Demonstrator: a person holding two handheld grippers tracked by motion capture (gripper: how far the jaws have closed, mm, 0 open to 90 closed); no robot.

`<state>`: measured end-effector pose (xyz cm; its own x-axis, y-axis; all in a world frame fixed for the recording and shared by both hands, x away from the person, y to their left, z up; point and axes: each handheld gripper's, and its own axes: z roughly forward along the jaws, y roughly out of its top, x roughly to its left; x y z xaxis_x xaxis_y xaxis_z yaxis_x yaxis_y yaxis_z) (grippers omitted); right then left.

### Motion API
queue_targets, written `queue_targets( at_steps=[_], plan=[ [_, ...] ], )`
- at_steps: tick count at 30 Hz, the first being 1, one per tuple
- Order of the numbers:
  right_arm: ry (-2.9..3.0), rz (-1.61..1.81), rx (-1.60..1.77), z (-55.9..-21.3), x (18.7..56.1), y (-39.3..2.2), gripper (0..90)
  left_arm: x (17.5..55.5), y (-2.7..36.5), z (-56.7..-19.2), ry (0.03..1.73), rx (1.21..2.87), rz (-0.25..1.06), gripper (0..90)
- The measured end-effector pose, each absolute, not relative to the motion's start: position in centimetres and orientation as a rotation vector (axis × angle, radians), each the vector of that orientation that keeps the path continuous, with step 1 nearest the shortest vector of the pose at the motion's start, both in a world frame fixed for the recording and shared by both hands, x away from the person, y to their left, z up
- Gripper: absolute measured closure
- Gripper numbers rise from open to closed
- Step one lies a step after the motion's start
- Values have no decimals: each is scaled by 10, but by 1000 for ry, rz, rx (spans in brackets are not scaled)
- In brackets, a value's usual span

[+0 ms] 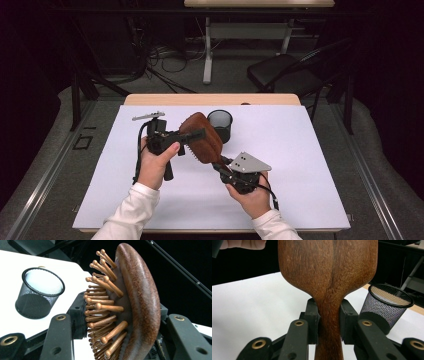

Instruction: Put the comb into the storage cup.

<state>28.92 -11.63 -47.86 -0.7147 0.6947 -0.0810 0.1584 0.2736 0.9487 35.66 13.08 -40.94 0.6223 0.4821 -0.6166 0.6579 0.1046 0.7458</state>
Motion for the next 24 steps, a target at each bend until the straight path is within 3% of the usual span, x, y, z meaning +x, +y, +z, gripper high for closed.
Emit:
queue_targets(
  at_steps=[24],
  plan=[
    [2072,1433,785,-482,293,-117,723,362,129,-409,1080,1540,-246,524]
  ],
)
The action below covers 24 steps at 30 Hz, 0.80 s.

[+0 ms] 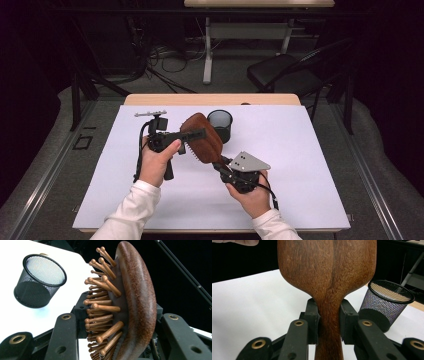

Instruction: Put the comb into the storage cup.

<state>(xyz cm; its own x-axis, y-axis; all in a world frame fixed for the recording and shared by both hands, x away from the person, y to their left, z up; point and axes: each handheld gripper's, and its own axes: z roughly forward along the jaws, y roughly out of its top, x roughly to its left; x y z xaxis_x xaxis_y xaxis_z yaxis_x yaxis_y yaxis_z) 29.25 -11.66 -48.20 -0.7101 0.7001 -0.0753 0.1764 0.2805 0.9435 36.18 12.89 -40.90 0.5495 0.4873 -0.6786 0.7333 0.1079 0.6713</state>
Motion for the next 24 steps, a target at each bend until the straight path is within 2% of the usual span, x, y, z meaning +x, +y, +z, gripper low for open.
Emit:
queue_targets(
  at_steps=[24],
  plan=[
    [2046,1428,802,-482,293,-117,717,365,127,-411,1089,1515,-253,530]
  ],
)
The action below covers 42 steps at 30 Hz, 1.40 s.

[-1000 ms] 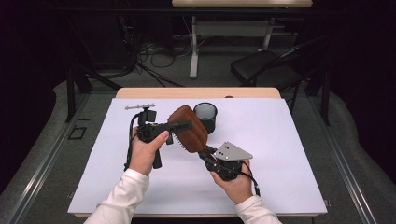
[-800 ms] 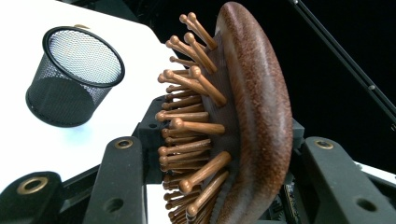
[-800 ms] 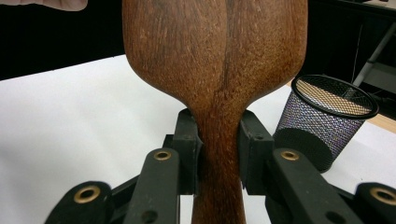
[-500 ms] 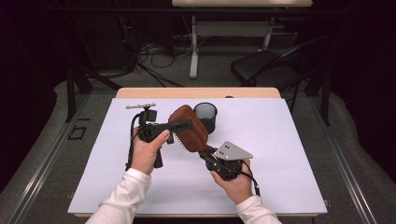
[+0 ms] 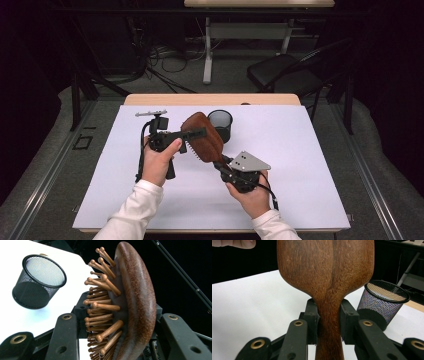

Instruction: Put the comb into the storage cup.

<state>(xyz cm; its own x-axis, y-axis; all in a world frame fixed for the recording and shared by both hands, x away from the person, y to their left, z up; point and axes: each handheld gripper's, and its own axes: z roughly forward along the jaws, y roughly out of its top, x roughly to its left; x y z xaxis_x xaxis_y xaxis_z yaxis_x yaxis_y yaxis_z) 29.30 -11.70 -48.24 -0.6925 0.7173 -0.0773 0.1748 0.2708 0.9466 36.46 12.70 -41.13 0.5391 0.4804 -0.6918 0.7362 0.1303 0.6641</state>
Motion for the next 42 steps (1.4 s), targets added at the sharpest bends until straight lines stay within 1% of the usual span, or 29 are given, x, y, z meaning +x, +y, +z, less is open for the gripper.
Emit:
queue_targets(
  at_steps=[7,14,23,28,31,42],
  plan=[
    [2046,1422,807,-482,294,-117,701,365,126,-413,1094,1511,-258,529],
    [2047,1422,800,-483,294,-117,612,367,127,-415,1095,1515,-254,529],
    [2062,1405,779,-481,296,-114,451,368,131,-416,1097,1504,-235,528],
    [2085,1379,772,-478,297,-113,404,369,134,-417,1102,1502,-227,527],
    [2070,1359,766,-478,297,-112,355,370,135,-418,1101,1495,-223,527],
    [2110,1322,748,-478,300,-110,356,371,139,-418,1099,1484,-194,525]
  ],
)
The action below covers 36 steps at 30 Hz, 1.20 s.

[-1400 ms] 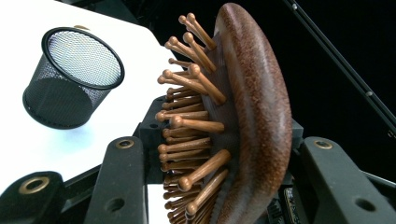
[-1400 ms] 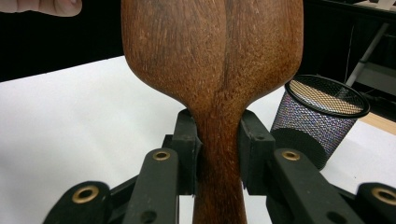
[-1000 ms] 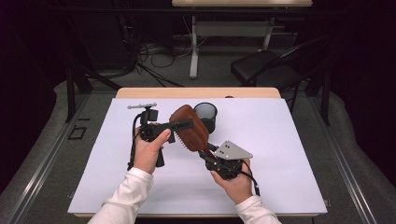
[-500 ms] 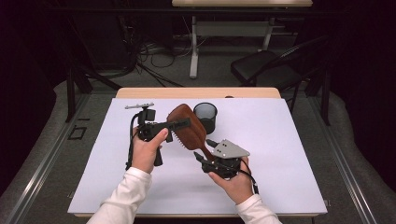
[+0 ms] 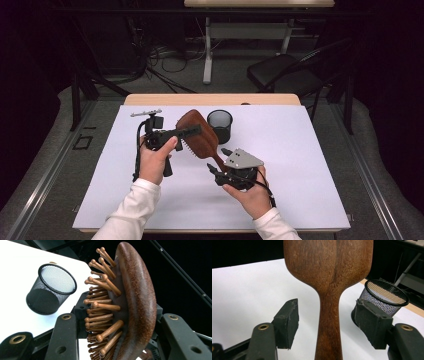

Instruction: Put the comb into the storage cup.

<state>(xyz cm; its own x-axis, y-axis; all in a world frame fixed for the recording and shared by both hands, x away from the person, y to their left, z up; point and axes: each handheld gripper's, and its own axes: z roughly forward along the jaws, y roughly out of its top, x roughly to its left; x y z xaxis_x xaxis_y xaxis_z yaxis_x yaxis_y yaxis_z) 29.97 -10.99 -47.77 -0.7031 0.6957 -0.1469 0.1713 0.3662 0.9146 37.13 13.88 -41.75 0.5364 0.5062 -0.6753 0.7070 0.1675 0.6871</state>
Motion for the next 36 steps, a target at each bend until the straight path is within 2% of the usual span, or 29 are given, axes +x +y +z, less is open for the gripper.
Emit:
queue_targets(
  at_steps=[20,36],
  plan=[
    [2149,1377,740,-465,305,-125,383,375,149,-416,1121,1460,-158,525],
    [2162,1408,817,-461,306,-133,237,378,153,-416,1137,1453,-147,524]
  ],
)
